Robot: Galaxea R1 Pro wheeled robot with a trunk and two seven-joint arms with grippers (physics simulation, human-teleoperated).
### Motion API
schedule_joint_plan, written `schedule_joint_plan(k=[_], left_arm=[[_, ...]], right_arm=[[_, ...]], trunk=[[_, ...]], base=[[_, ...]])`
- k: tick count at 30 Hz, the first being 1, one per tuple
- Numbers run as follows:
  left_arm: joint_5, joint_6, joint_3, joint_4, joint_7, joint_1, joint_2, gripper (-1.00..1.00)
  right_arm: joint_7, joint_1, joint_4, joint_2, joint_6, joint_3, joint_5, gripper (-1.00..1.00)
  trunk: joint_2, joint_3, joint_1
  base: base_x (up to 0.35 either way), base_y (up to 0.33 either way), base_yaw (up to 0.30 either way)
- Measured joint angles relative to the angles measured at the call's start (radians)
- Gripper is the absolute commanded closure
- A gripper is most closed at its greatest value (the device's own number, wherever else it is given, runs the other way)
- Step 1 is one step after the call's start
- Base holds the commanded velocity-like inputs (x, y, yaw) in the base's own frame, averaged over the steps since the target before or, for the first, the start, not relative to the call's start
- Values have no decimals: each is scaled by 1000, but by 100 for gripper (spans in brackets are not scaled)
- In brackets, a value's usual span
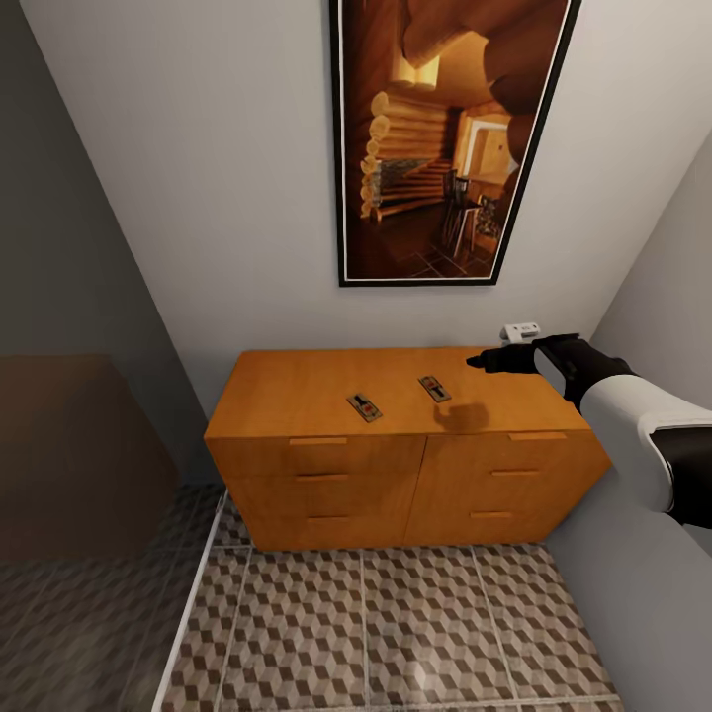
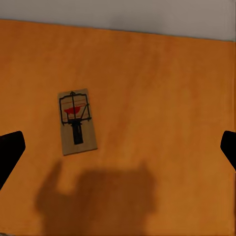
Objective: Take the four mousetraps from the cabinet in the bathroom and place them on the bathroom floor. Make sure all four end up on the same floor surface, and ensure that at least two of them are either under or directly next to the same bathroom sink.
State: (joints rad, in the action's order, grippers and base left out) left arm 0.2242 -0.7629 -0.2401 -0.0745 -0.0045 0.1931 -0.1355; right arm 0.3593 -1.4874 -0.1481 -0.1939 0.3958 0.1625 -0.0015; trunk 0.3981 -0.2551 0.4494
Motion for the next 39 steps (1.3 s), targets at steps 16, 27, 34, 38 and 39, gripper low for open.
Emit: schedule_joint_plan(k=[16, 27, 34, 38, 39], left_arm=[[0, 0, 0, 0, -1, 0, 0, -100], [0, 0, 0, 0, 0, 0, 0, -100], [0, 1, 0, 0, 0, 0, 1, -100], [0, 1, 0, 0, 0, 0, 0, -100], [0, 1, 0, 0, 0, 0, 0, -100]], right_arm=[[-3, 0, 1, 1, -1, 2, 48, -100], [-3, 0, 11, 0, -1, 2, 49, -100], [-3, 0, 20, 0, -1, 2, 49, -100], [-3, 0, 22, 0, -1, 2, 49, -100], [-3, 0, 22, 0, -1, 1, 49, -100]], trunk=[[0, 0, 0], [0, 0, 0], [0, 0, 0], [0, 0, 0], [0, 0, 0]], base=[[0, 107, 0], [0, 4, 0], [0, 0, 0], [0, 0, 0], [0, 0, 0]])
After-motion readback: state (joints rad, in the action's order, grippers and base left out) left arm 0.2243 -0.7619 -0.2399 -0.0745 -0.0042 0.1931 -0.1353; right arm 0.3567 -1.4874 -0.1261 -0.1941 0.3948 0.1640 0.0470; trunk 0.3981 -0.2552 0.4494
